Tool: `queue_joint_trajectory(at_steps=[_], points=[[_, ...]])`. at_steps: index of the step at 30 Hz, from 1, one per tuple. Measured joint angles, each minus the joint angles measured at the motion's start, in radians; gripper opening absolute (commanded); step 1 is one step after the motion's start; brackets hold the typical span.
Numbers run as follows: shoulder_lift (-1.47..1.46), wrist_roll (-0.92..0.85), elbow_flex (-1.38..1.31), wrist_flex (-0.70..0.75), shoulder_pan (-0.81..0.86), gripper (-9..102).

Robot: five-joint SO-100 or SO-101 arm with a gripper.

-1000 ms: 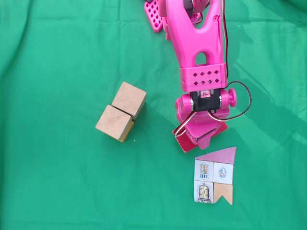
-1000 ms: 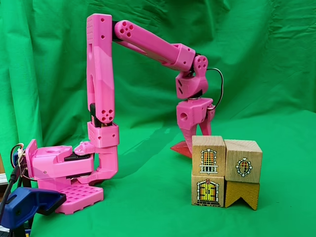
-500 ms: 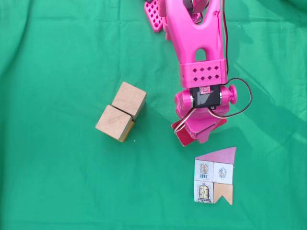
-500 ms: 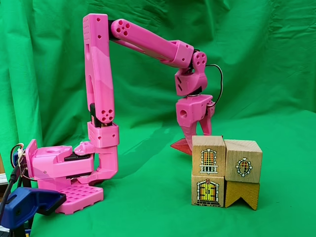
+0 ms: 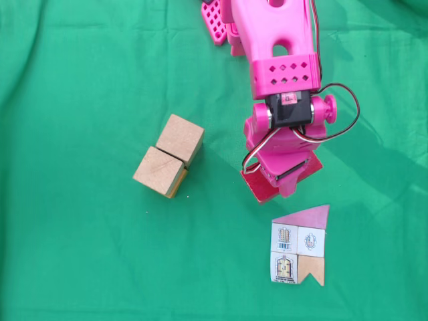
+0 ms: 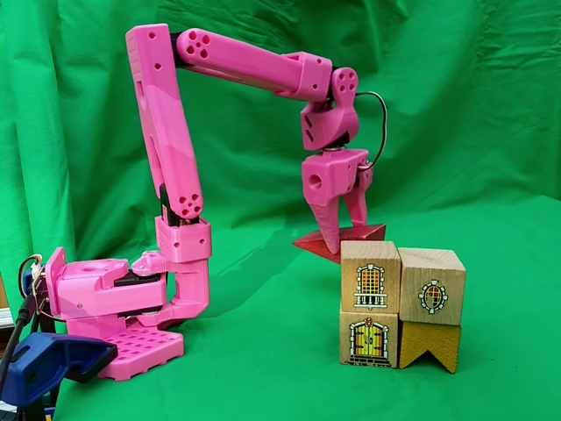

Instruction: Grasp some building blocks and build the house on the picture.

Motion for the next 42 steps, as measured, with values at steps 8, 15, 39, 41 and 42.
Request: queue_joint_trajectory(at_steps=[8, 15, 39, 41, 42], points=[[0.057, 0.000, 0.000, 0.005, 0.032, 20], [0.069, -0.023, 0.000, 0.005, 0.038, 20], [0.199, -0.761, 0.000, 0.005, 0.118, 20], [0.202, -0.761, 0.000, 0.005, 0.124, 20], [0.202, -0.761, 0.000, 0.005, 0.127, 20]])
